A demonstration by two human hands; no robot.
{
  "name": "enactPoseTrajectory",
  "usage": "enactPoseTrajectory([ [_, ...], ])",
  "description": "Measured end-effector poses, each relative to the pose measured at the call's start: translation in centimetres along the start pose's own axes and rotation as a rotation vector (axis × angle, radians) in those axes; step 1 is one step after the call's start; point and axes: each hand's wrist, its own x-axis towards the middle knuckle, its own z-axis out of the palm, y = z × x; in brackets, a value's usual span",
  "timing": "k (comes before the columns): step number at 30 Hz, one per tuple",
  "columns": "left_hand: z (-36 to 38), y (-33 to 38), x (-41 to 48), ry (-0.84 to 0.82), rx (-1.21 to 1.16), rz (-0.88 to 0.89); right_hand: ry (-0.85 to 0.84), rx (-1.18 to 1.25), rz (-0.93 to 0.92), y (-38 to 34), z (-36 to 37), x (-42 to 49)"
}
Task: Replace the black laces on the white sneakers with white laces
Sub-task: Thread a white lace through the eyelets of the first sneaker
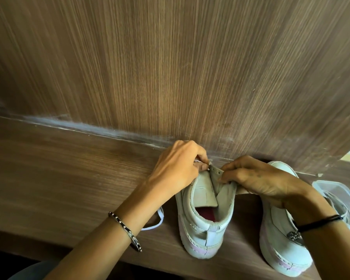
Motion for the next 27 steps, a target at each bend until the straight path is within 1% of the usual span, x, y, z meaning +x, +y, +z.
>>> enactPoseTrajectory([
  [4,-0.5,0.2,0.2,-0.009,-0.096,0.014,-0.024,-0.023,-0.009,-0.1,0.0,0.3],
  [7,-0.6,0.5,0.1,-0.007,-0.089,0.013,-0.037,-0.047,-0.025,0.1,0.1,0.4],
  [13,0.1,1.1,0.2,0.027,0.083,0.028,-0.069,-0.076,-0.051,0.0,0.0,0.6],
  [16,0.0,1.2,0.2,0.056,0.143,0.031,-0.056,-0.045,-0.048,0.1,-0.1,0.4],
  [18,0.0,0.8,0.3,0.058,0.161,0.022,-0.074,-0.066,-0.055,0.0,-0.1,0.4],
  [22,0.2,0.3,0.6,0.006,0.007,-0.051,-0.111,-0.109,-0.073,-0.1,-0.1,0.5],
  [27,-0.5,0.3,0.7,0.007,-0.176,-0.11,-0.121,-0.11,-0.086,-0.1,-0.1,0.4],
])
